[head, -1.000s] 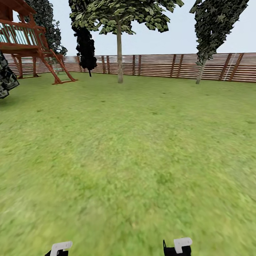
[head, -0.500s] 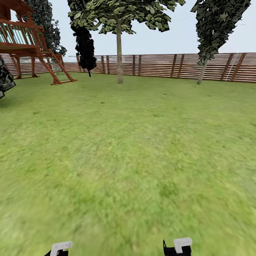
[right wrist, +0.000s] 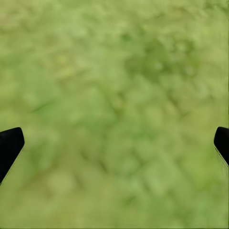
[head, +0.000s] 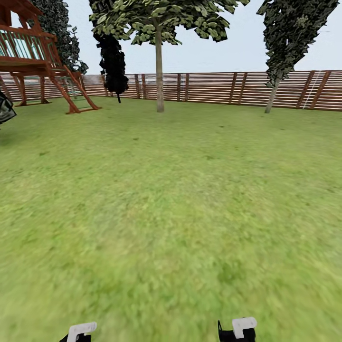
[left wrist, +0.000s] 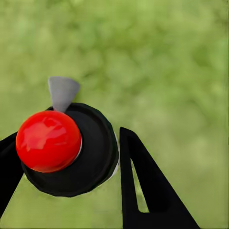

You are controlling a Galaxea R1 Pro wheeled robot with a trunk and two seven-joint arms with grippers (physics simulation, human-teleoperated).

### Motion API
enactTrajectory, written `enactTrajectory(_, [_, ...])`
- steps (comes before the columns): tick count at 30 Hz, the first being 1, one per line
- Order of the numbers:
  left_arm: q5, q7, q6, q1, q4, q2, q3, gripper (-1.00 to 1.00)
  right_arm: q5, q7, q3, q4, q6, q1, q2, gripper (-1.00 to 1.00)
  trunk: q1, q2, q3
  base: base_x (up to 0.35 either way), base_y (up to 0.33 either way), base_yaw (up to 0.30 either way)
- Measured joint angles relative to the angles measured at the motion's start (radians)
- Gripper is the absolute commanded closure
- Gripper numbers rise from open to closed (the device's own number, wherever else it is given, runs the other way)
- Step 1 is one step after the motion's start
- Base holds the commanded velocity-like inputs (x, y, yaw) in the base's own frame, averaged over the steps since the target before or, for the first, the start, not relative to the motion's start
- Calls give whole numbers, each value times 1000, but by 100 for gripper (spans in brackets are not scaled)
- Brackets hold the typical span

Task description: In the garden, pick up the pesticide atomizer on the floor and spray pesticide onto both trees until each tree trunk is fully covered.

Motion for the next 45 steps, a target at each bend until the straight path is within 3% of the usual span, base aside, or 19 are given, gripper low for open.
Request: enactTrajectory(45, [0,0,0,0,0,1,0,100,3,1,0,0,0,0,-9,-100,0,0,-2,339,0,21])
